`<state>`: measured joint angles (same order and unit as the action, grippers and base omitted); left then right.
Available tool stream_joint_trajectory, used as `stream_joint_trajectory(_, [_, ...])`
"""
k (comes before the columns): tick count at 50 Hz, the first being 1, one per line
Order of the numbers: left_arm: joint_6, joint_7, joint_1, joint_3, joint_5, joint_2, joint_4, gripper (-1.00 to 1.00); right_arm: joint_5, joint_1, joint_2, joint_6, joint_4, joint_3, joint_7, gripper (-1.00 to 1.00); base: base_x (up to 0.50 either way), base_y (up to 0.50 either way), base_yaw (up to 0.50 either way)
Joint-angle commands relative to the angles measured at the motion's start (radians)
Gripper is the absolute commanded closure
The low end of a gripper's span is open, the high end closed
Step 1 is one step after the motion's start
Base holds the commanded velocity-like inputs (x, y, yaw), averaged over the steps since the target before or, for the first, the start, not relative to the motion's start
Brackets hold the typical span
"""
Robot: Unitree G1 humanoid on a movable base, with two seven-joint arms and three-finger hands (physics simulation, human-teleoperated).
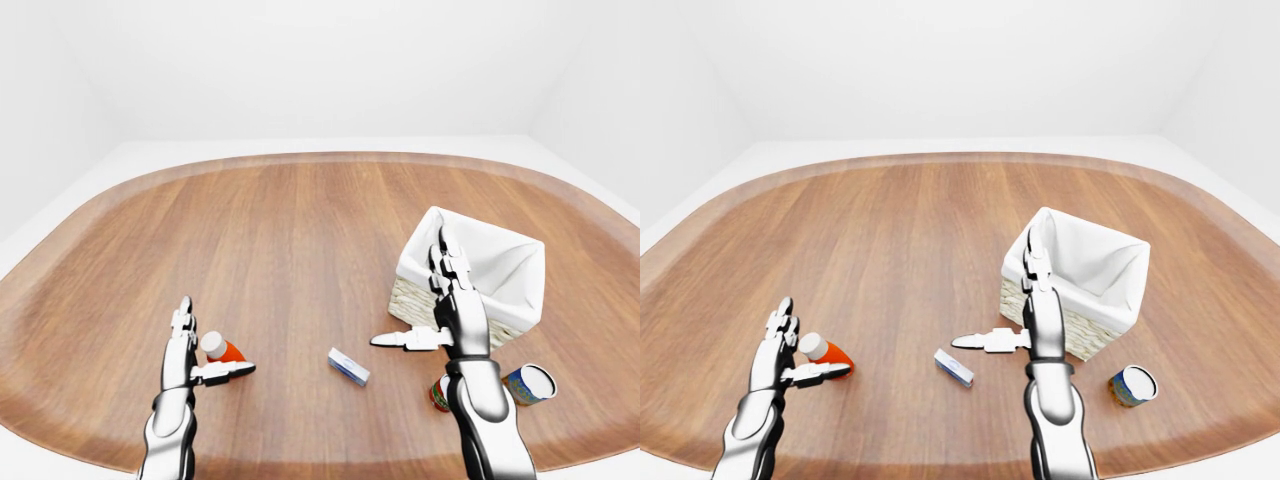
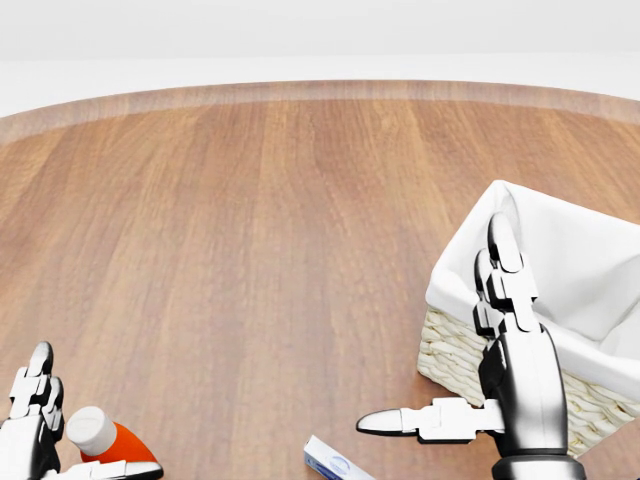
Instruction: Pick up the ketchup, and put it in the basket.
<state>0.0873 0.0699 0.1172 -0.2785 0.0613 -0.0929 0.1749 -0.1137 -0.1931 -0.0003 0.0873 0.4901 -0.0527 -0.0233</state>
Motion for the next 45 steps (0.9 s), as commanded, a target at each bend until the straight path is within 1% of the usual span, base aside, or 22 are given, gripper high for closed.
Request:
stream_joint_trajectory(1, [0.000,-0.030,-0.027,0.019,-0.002,-0.025,0.098,-1.00,-0.003,0.002,0.000,0.000,-0.004,-0.003,-0.001,-1.00,0.00,0.00,0.00])
stream_joint_trajectory(7, [0.000,-0.034,-0.033,0.023,-0.004,-0.028,0.114,-1.00,-0.004,0.003,0.000,0.000,-0.002,-0.004,-0.002,-1.00,0.00,0.00,0.00])
stream_joint_trajectory(9, [0.000,-0.021,-0.026,0.024,-0.020,-0.028,0.100,-1.00,-0.004,0.003,0.000,0.000,-0.002,-0.005,-0.002,-1.00,0.00,0.00,0.00])
stream_joint_trajectory(10, [0.000,-0.020,-0.024,0.023,-0.023,-0.027,0.095,-0.43,-0.004,0.004,0.000,0.000,-0.003,-0.005,-0.002,-1.00,0.00,0.00,0.00])
stream_joint_trajectory(11, [0.000,-0.016,-0.025,0.021,-0.031,-0.026,0.093,0.29,-0.004,0.004,0.000,0.000,-0.004,-0.005,-0.002,-1.00,0.00,0.00,0.00])
stream_joint_trajectory(12, [0.000,-0.012,-0.026,0.018,-0.040,-0.027,0.102,0.94,-0.004,0.003,0.000,0.000,-0.001,-0.006,-0.002,-1.00,0.00,0.00,0.00])
stream_joint_trajectory(19, [0.000,-0.011,-0.012,0.026,-0.022,-0.020,0.078,0.95,-0.006,0.004,0.000,0.000,-0.012,-0.007,-0.003,-1.00,0.00,0.00,0.00])
stream_joint_trajectory(27, [0.000,-0.018,-0.016,0.030,-0.010,-0.020,0.099,0.94,-0.008,0.002,0.000,0.000,-0.009,-0.010,-0.003,-1.00,0.00,0.00,0.00])
stream_joint_trajectory(31, [0.000,-0.019,-0.021,0.033,-0.008,-0.019,0.074,0.93,-0.007,0.000,-0.001,0.000,-0.011,-0.010,-0.002,-1.00,0.00,0.00,0.00])
stream_joint_trajectory(33, [0.000,-0.017,-0.015,0.045,-0.003,-0.009,0.006,0.94,-0.009,-0.001,-0.001,0.000,-0.006,-0.013,-0.003,-1.00,0.00,0.00,0.00])
stream_joint_trajectory(34, [0.000,-0.013,-0.009,0.055,0.001,-0.001,-0.059,0.94,-0.009,0.000,-0.001,0.000,-0.006,-0.013,-0.002,-1.00,0.00,0.00,0.00])
stream_joint_trajectory(35, [0.000,-0.005,0.001,0.063,0.003,0.008,-0.161,0.94,-0.008,0.000,-0.001,0.000,-0.006,-0.012,-0.002,-1.00,0.00,0.00,0.00])
stream_joint_trajectory(36, [0.000,0.000,0.002,0.069,0.005,0.017,-0.218,0.94,-0.009,0.000,-0.001,0.000,-0.006,-0.013,-0.002,-1.00,0.00,0.00,0.00])
stream_joint_trajectory(39, [0.000,0.009,0.005,0.087,0.017,0.036,-0.329,0.94,-0.008,0.001,-0.001,0.000,-0.010,-0.014,-0.002,-1.00,0.00,0.00,0.00])
stream_joint_trajectory(41, [-0.029,0.012,0.002,0.099,0.025,0.044,-0.375,0.94,-0.007,0.001,-0.001,0.000,-0.010,-0.014,-0.001,-1.00,0.00,0.00,0.00])
stream_joint_trajectory(42, [-0.030,0.012,0.002,0.099,0.025,0.045,-0.376,0.94,-0.007,0.001,-0.001,0.000,-0.010,-0.014,-0.001,-1.00,0.00,0.00,0.00])
stream_joint_trajectory(43, [-0.085,0.013,-0.004,0.120,0.038,0.052,-0.446,0.94,-0.007,0.003,-0.001,0.000,-0.010,-0.015,-0.001,-1.00,0.00,0.00,0.00])
stream_joint_trajectory(44, [-0.132,0.016,-0.011,0.134,0.043,0.057,-0.501,0.93,-0.007,0.002,-0.001,0.000,-0.009,-0.016,0.000,-1.00,0.00,0.00,0.00])
stream_joint_trajectory(45, [-0.145,0.016,-0.014,0.138,0.044,0.058,-0.518,0.93,-0.008,0.002,-0.001,0.000,-0.008,-0.017,-0.001,-1.00,0.00,0.00,0.00])
